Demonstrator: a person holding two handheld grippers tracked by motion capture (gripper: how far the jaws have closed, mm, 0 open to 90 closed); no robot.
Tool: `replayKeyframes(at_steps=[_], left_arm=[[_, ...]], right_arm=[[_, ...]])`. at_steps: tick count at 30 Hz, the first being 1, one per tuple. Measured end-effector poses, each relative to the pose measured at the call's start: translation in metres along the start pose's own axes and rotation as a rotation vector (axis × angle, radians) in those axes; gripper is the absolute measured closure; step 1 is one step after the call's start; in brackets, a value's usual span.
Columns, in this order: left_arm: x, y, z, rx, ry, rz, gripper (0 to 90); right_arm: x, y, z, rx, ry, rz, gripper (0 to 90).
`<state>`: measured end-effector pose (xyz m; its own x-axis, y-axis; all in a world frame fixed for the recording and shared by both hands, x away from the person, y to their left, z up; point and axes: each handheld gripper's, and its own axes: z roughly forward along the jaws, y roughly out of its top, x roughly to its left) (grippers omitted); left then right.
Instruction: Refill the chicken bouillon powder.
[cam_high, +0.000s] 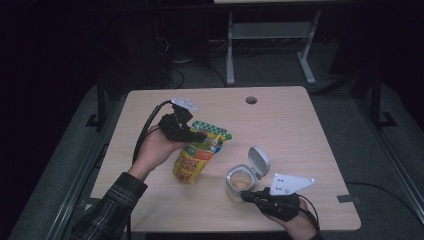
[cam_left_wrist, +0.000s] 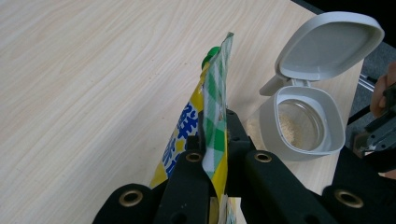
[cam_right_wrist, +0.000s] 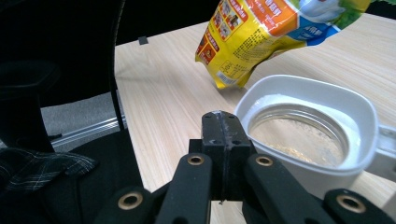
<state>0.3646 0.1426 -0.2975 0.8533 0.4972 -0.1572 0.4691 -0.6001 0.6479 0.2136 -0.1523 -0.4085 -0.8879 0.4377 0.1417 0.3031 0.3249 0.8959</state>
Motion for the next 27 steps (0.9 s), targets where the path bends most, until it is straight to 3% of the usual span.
replayKeyframes(at_steps=[3,7,8,21,27], left_arm=[[0.001,-0.003,0.003,0.000,-0.002,-0.017,89.7],[0.002,-0.008,0.003,0.023,0.001,-0.006,89.2],[0.002,-0.009,0.003,0.004,-0.001,-0.021,89.2],[0.001,-0.024,-0.015,0.026,-0.003,-0.010,88.2],[0.001,-0.036,-0.024,0.012,-0.001,-0.008,88.0]], right_arm=[[-0.001,-0.001,-0.002,-0.001,-0.004,0.004,89.9],[-0.002,-0.001,-0.002,-0.004,-0.004,0.001,90.0],[-0.002,-0.001,-0.002,-0.004,-0.005,0.002,89.9],[-0.003,-0.001,-0.001,0.009,-0.002,0.004,89.9],[-0.002,-0.002,0.000,0.013,-0.003,0.001,89.9]])
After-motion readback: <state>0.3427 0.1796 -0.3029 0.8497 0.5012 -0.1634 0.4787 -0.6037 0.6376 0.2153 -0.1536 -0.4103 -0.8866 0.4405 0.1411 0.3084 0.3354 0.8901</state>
